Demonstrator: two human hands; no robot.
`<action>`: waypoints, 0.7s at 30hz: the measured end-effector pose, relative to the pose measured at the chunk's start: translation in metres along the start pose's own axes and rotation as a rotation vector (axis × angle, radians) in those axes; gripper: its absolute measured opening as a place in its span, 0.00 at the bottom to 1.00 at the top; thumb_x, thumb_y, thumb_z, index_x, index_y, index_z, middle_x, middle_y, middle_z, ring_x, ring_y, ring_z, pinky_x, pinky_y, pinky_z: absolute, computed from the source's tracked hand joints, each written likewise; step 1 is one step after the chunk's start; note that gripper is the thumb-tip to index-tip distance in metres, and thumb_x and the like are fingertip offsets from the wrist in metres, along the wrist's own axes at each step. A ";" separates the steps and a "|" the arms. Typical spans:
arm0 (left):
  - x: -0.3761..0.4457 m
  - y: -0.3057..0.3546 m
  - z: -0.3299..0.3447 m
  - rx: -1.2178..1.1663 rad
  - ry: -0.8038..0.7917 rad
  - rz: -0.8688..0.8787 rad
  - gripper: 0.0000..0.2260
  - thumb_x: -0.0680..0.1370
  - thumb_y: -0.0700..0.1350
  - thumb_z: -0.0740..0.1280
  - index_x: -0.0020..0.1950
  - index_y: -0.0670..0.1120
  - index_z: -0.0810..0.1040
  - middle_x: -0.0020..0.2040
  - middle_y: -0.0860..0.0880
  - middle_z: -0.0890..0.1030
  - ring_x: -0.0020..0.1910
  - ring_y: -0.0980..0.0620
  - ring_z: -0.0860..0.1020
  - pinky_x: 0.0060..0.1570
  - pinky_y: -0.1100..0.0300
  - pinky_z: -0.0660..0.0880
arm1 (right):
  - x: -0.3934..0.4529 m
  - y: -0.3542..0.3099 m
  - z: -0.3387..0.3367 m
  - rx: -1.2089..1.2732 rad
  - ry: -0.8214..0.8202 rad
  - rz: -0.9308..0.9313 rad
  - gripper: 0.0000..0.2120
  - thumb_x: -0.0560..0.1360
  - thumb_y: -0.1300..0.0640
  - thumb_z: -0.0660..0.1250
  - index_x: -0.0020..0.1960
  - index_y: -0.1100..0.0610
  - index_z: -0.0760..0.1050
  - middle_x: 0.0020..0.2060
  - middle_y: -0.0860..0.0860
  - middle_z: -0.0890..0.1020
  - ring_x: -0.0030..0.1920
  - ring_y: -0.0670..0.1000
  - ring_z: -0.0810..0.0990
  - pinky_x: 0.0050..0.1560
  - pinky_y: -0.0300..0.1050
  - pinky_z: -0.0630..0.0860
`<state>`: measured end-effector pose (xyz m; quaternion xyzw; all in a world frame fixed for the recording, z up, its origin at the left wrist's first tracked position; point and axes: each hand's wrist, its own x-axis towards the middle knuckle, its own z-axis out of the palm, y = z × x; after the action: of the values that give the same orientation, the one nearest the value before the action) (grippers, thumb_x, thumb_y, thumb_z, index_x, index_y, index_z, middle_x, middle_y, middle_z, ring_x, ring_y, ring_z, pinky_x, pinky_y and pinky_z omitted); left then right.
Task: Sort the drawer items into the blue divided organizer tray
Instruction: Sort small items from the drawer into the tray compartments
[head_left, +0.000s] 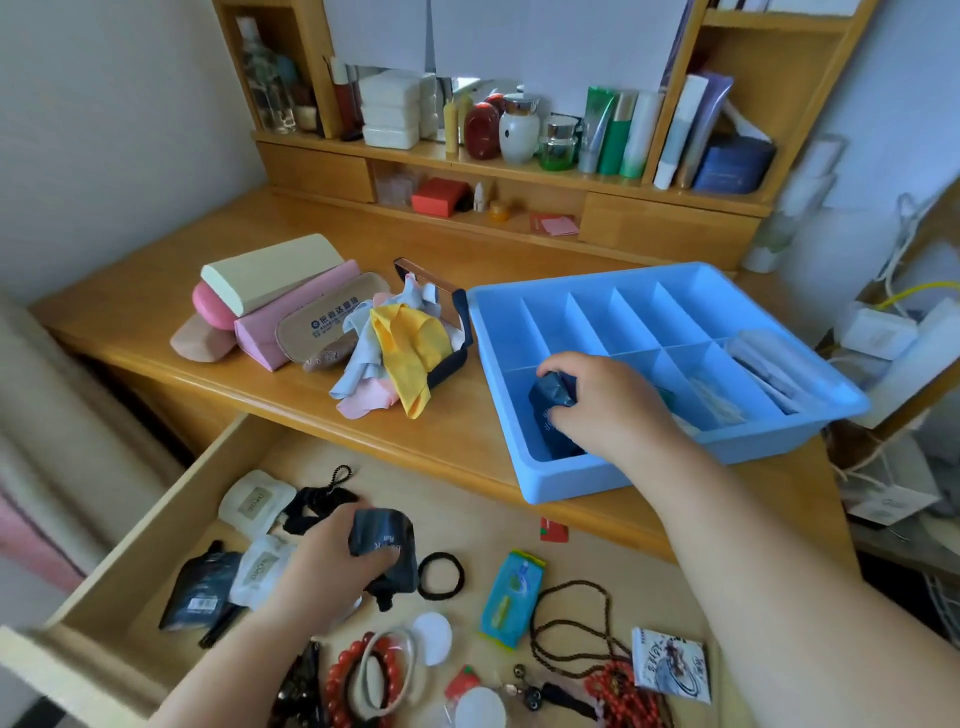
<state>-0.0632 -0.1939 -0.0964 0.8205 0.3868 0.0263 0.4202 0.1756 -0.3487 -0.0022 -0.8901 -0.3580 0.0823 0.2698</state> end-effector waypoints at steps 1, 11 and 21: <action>-0.016 0.015 -0.011 -0.069 -0.031 0.018 0.08 0.74 0.46 0.69 0.49 0.56 0.74 0.36 0.49 0.80 0.28 0.55 0.75 0.25 0.65 0.70 | -0.001 -0.001 0.000 -0.010 0.008 0.003 0.20 0.69 0.59 0.65 0.56 0.40 0.73 0.40 0.39 0.78 0.44 0.49 0.76 0.39 0.43 0.73; 0.007 0.209 -0.018 0.001 0.145 0.368 0.12 0.73 0.44 0.69 0.54 0.51 0.73 0.36 0.49 0.78 0.25 0.57 0.73 0.23 0.65 0.69 | -0.004 -0.007 -0.005 0.026 0.001 -0.009 0.21 0.72 0.59 0.64 0.60 0.41 0.66 0.40 0.47 0.77 0.43 0.55 0.76 0.34 0.44 0.66; 0.038 0.198 0.024 0.731 0.313 0.262 0.15 0.74 0.53 0.64 0.58 0.50 0.76 0.60 0.45 0.68 0.60 0.44 0.67 0.51 0.54 0.67 | -0.007 -0.012 -0.004 0.035 0.028 -0.066 0.17 0.72 0.61 0.62 0.55 0.42 0.75 0.45 0.48 0.80 0.46 0.55 0.77 0.41 0.47 0.73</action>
<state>0.0938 -0.2545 0.0180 0.9440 0.3221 0.0652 0.0307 0.1654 -0.3480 0.0072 -0.8740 -0.3820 0.0672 0.2927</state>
